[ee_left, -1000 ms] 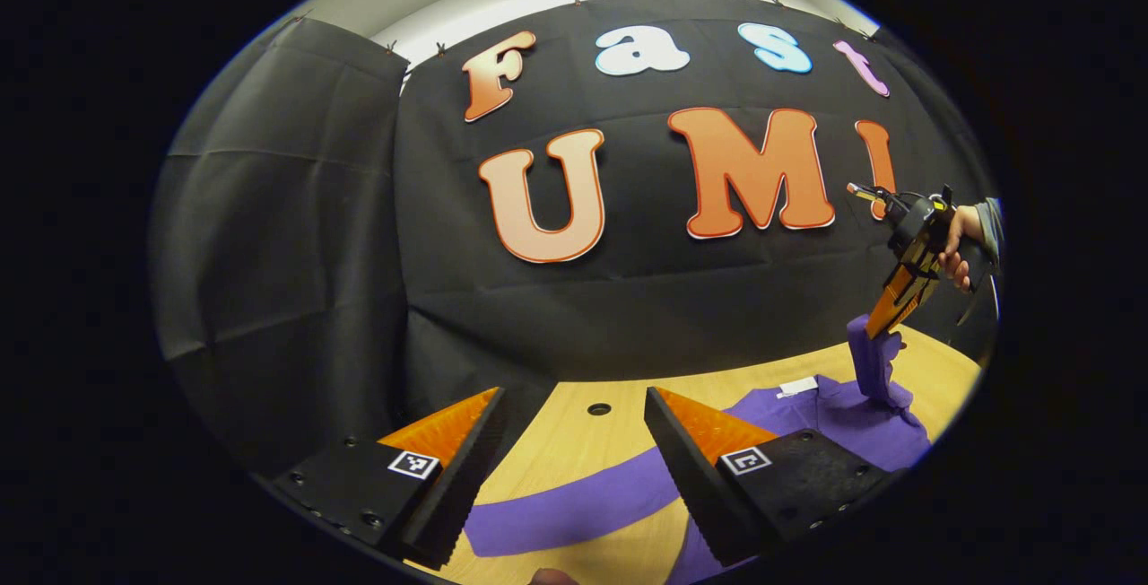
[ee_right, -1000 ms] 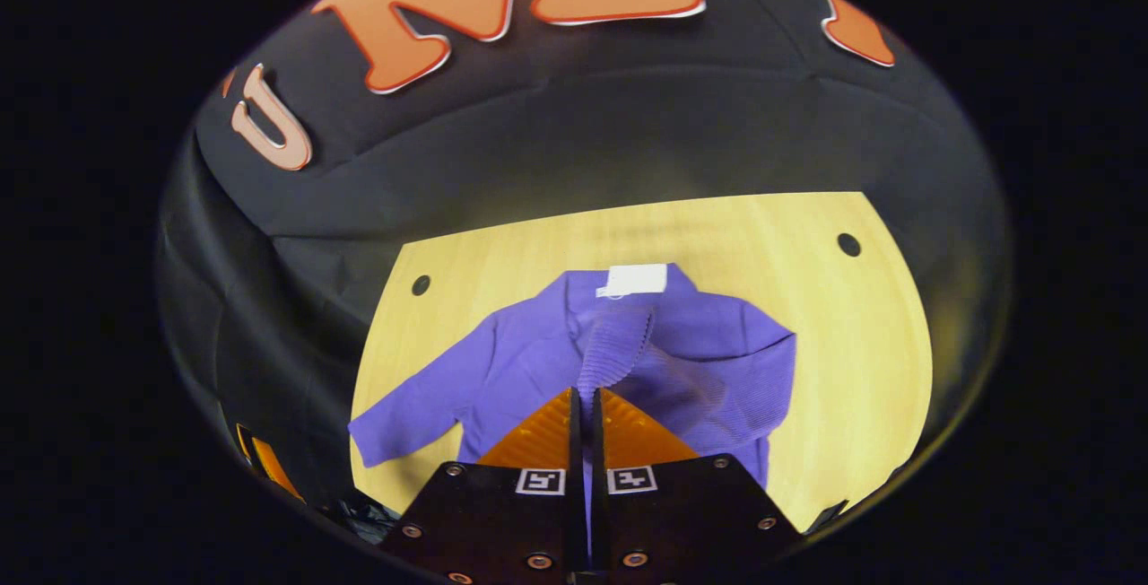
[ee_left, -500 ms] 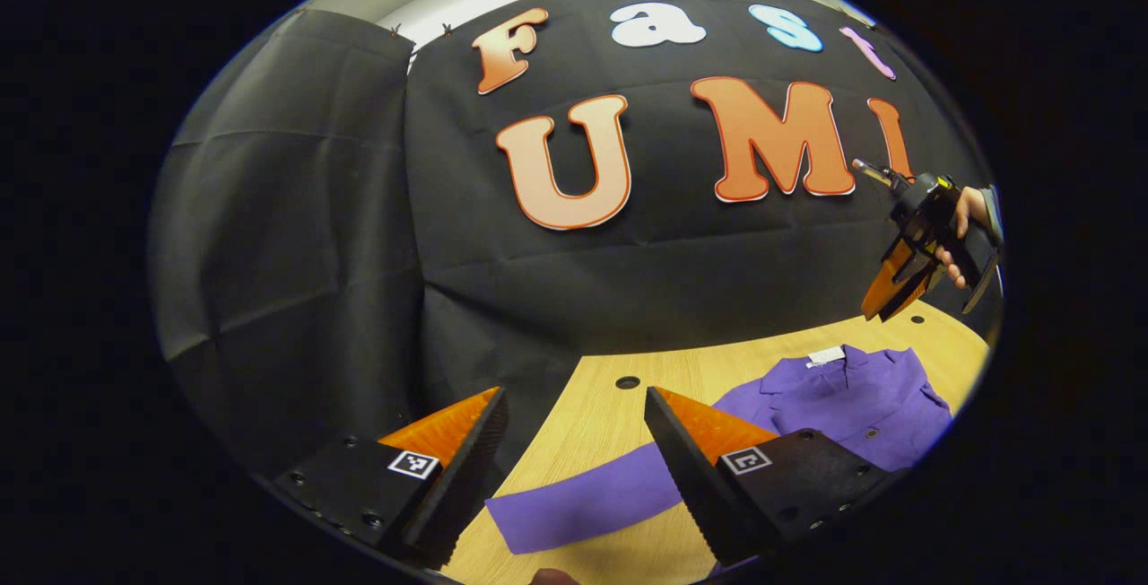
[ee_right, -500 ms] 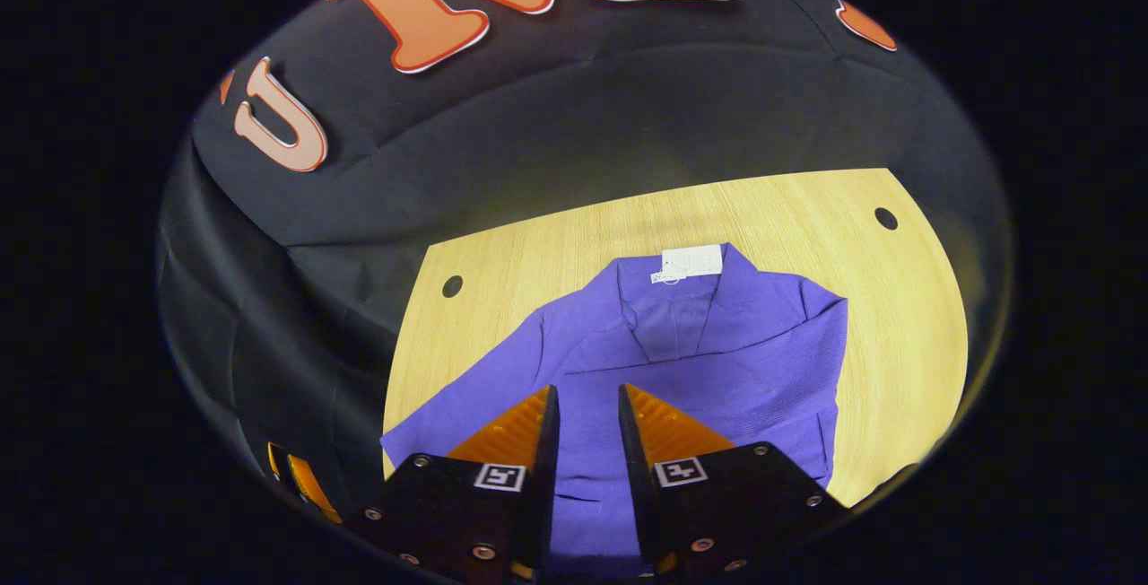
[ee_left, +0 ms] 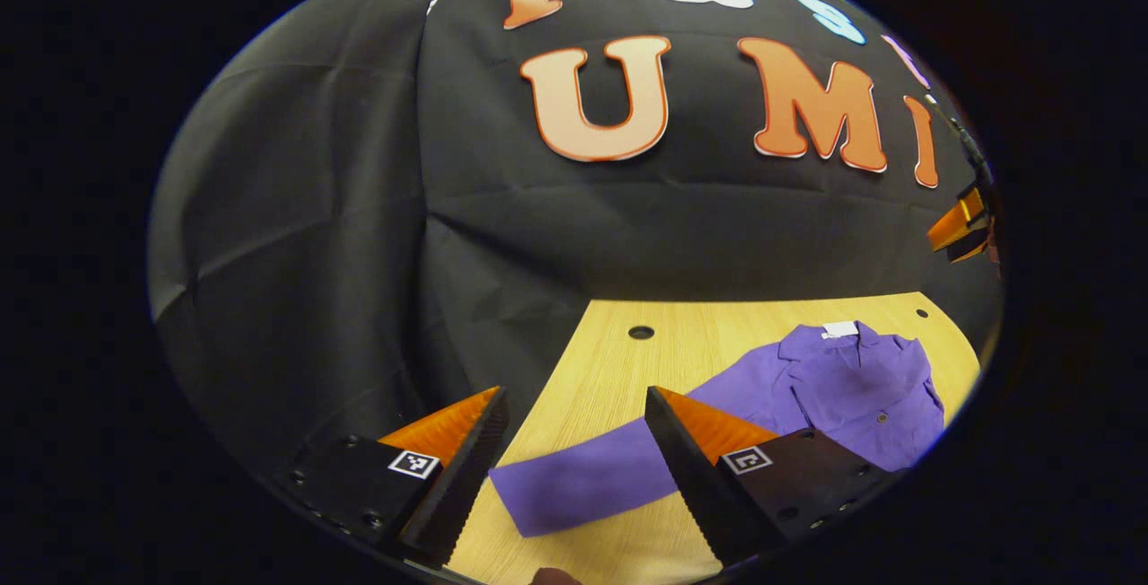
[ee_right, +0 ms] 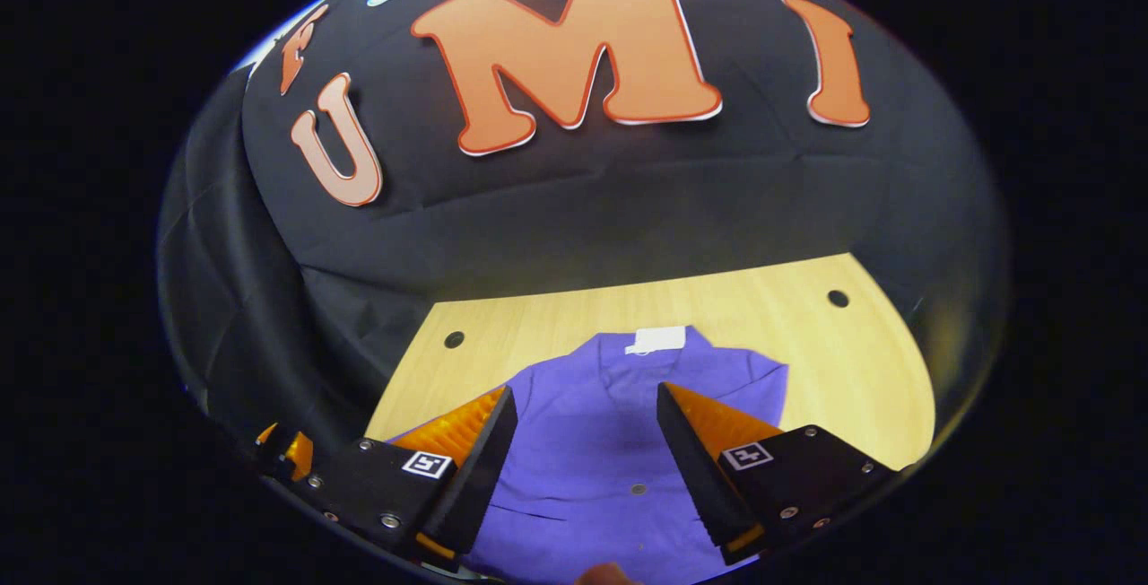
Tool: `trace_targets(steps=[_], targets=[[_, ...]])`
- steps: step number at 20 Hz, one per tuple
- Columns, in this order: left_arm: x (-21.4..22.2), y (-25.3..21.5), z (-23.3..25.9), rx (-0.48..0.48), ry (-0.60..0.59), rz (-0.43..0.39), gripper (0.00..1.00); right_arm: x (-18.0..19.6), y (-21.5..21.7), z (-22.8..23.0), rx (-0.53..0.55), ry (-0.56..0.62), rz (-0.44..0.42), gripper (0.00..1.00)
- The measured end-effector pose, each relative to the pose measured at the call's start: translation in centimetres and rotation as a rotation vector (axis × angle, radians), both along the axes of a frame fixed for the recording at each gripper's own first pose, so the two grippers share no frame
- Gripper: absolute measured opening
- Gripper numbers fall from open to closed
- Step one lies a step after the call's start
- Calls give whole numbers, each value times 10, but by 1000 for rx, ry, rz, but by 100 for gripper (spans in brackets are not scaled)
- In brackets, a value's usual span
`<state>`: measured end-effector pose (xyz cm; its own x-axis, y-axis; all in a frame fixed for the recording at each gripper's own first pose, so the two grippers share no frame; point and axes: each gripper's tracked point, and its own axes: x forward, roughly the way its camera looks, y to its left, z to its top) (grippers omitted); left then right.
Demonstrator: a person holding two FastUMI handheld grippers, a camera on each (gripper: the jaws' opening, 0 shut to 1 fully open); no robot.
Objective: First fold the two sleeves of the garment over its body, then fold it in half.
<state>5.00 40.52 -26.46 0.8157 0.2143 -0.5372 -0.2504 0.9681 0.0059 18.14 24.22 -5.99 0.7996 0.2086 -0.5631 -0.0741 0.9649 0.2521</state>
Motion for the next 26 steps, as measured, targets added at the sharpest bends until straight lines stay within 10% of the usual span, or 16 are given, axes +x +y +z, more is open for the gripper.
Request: trace_targets(steps=[13,26], targets=[[-44,15,-155,-408,550,228,98,-56,-92,64,-133,-271,-70,95],[-63,28,-227,-495,892,339,97,-92,-120,61,-195,-270,-39,95]])
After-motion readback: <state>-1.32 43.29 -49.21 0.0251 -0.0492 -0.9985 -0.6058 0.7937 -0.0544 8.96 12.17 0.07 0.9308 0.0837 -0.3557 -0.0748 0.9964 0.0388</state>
